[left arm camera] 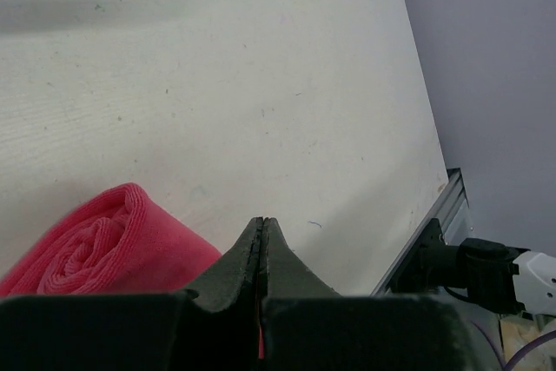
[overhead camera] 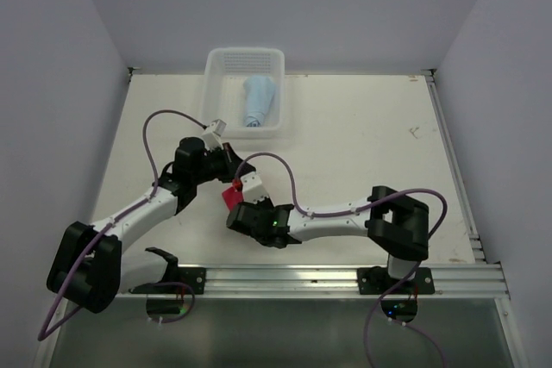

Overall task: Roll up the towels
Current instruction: Roll the towel

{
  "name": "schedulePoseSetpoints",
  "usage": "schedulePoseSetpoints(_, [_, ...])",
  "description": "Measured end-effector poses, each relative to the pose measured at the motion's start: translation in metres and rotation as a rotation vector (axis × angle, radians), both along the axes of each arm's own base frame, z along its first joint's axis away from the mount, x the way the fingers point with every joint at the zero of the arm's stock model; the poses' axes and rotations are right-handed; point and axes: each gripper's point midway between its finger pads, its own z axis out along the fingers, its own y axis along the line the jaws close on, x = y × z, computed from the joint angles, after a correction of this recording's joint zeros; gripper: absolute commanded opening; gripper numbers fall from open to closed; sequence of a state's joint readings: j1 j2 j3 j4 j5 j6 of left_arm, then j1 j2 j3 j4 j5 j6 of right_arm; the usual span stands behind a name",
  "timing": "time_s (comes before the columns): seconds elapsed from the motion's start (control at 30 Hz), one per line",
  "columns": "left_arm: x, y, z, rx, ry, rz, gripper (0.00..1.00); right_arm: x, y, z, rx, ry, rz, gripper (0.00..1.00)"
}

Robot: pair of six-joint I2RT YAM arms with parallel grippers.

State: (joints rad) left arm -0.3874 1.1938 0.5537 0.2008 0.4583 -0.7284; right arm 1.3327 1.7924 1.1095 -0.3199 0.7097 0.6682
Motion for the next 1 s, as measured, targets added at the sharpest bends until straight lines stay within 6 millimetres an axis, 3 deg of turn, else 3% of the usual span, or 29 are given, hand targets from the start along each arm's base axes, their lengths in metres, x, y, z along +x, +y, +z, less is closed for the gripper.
schedulePoseSetpoints(0.27, [-0.005, -0.001, -0.008, -0.009, 0.002, -0.025, 0.0, -0.004, 0.017, 0.004, -0.21, -0.11, 0.019, 0.0])
schedulePoseSetpoints(0.6, [-0.037, 0.006, -0.081, 0.014, 0.171, -0.042, 0.0, -0.007, 0.023, -0.001, -0.34, -0.14, 0.046, 0.0])
schedulePoseSetpoints(0.63, [-0.037, 0.006, -0.083, 0.011, 0.168, -0.044, 0.0, -0.007, 0.023, -0.001, -0.342, -0.138, 0.047, 0.02])
schedulePoseSetpoints(0.8, [-0.034, 0.004, -0.088, 0.009, 0.159, -0.047, 0.0, -0.008, 0.025, -0.002, -0.335, -0.124, 0.058, 0.36])
schedulePoseSetpoints(1.0, [-0.033, 0.005, -0.09, 0.015, 0.158, -0.044, 0.0, -0.015, 0.019, 0.0, -0.226, -0.047, 0.084, 0.56])
